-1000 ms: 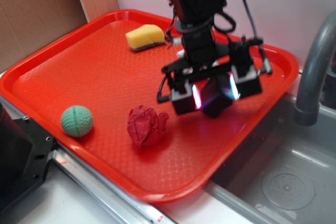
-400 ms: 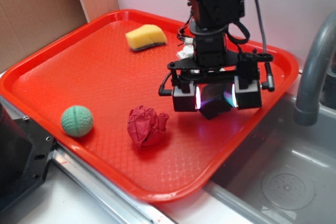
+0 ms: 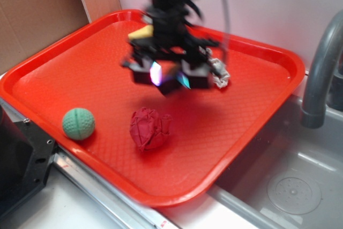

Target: Grab the black box.

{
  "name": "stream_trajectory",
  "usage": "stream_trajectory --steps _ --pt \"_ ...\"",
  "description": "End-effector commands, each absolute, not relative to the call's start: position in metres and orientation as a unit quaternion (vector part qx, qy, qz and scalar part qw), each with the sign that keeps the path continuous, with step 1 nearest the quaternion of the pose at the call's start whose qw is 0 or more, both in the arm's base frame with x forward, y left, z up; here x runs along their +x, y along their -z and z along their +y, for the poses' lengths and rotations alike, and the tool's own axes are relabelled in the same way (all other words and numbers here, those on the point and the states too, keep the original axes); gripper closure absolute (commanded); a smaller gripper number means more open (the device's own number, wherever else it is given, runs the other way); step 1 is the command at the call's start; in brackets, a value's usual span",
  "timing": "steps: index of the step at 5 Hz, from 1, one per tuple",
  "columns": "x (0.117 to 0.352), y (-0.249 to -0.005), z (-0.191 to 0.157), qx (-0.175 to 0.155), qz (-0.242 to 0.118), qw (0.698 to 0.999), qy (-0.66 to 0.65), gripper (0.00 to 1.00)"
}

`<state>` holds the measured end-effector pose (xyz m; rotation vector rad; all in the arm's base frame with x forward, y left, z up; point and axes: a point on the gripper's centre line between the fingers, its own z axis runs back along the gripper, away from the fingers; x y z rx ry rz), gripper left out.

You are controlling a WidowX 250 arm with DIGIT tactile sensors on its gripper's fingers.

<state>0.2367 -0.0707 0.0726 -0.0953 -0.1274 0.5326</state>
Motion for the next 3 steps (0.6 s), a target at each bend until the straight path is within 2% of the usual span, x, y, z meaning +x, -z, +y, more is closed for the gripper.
stream_trajectory --steps 1,3 --pt "0.232 -0.094 -0.039 -0.113 -0.105 0.946 -0.285 0.00" --pt "0.242 -0.081 -0.050 -0.096 -0.074 0.961 -0.249 0.00"
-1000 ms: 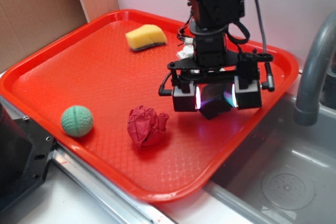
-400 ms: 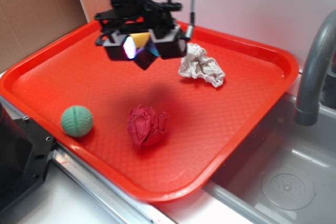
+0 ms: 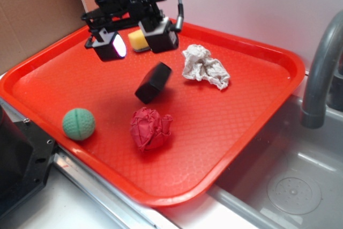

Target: Grab the black box.

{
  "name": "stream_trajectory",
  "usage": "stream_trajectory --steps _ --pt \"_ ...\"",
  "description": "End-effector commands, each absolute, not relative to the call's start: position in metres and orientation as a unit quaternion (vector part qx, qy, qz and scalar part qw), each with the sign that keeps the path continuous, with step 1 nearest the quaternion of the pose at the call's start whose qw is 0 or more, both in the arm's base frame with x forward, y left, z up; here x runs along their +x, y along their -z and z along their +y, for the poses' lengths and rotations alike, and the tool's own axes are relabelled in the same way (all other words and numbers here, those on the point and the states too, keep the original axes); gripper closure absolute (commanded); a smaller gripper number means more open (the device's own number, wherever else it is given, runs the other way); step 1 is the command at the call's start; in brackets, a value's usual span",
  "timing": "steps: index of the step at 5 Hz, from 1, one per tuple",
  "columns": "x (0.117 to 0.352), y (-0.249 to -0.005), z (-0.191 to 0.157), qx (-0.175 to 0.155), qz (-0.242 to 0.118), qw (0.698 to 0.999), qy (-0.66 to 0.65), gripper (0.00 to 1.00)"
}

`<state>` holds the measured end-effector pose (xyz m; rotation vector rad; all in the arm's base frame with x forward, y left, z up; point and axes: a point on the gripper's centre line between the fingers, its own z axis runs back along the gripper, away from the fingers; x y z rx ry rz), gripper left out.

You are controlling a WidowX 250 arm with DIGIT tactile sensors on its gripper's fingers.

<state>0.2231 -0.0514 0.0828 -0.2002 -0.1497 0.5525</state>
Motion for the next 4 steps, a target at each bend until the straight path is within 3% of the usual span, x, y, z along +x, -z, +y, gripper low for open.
stream_trajectory --steps 1,2,4 --pt "0.248 -0.070 -0.050 -0.098 -0.060 0.963 -0.245 0.00" --pt "0.252 -0.059 -0.057 -0.090 -0.045 0.974 -0.201 0.00" --pt "0.247 -0.042 -0.068 -0.078 -0.071 0.984 -0.146 0.00"
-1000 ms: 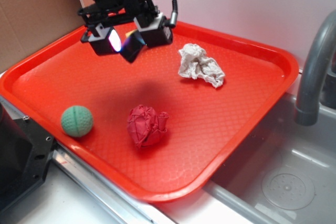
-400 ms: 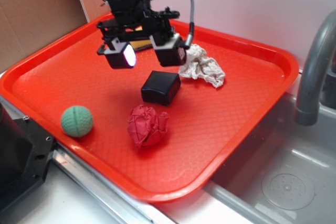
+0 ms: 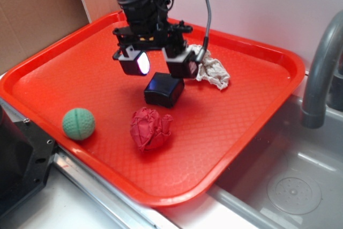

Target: Grab the black box.

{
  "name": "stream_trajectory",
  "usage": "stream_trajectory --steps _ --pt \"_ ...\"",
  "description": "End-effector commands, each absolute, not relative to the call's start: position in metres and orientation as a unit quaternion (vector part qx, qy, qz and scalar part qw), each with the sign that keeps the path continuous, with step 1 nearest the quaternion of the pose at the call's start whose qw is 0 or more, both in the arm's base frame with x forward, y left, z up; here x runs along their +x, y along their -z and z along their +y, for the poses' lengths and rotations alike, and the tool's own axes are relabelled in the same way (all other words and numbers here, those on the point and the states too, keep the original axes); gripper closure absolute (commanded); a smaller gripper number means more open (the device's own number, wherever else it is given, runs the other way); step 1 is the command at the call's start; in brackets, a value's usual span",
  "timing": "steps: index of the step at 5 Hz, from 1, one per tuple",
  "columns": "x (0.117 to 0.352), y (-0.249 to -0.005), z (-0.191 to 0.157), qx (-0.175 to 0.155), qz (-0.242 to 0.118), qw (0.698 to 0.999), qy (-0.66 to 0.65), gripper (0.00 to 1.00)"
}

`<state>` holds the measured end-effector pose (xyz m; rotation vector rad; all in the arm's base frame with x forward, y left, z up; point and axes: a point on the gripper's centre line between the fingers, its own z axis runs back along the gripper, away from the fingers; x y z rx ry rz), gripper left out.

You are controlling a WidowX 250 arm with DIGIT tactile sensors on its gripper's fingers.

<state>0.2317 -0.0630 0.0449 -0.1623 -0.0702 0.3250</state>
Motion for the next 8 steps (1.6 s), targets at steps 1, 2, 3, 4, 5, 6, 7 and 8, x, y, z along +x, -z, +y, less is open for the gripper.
stream_trajectory --steps 1,2,3,4,5,6,7,8 --pt "0.245 -0.021 -0.086 -0.067 -0.035 0.988 -0.131 0.00" --pt "0.247 0.002 -0.092 -0.036 -0.010 0.991 -0.130 0.00" --pt "0.248 0.003 -0.088 -0.026 0.002 0.990 -0.135 0.94" --pt "0.253 -0.036 -0.081 -0.062 -0.007 0.992 -0.106 1.00" --pt "0.253 -0.086 -0.065 -0.104 -0.060 0.991 -0.067 1.00" --pt "0.224 -0.137 -0.017 -0.117 -0.129 0.981 -0.082 1.00" --pt "0.218 -0.185 0.017 -0.103 -0.189 0.969 -0.119 1.00" --pt "0.226 -0.237 0.028 -0.091 -0.204 0.969 -0.107 1.00"
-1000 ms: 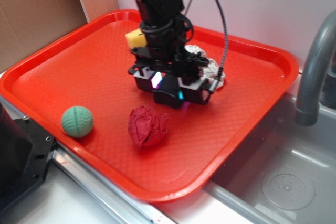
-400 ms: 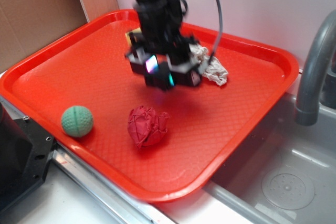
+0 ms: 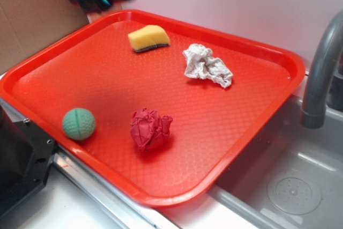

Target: Grab the black box.

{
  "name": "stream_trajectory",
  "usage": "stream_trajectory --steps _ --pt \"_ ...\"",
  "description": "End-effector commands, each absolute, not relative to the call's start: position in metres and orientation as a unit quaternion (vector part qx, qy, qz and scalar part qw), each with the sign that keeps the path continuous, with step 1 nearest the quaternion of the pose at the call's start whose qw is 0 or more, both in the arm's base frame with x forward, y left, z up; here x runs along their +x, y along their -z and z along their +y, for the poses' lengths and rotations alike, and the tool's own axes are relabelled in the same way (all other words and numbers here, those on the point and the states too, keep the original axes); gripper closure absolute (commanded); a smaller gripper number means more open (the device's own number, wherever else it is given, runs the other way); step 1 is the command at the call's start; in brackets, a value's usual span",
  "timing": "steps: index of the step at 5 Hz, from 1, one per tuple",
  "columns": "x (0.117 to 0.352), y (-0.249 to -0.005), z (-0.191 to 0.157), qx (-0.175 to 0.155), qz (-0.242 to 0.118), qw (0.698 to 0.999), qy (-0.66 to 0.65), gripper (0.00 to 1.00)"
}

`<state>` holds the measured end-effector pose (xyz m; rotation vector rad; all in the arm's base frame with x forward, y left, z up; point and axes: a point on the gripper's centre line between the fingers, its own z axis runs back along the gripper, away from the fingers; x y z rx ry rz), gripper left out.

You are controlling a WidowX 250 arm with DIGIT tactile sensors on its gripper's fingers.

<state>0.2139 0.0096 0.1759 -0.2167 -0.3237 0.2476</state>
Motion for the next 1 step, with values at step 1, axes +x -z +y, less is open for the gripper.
stream_trajectory --steps 1 --pt "0.2335 -0.2485 0.0223 -0.088 -0.186 0.974 -0.093 1.00"
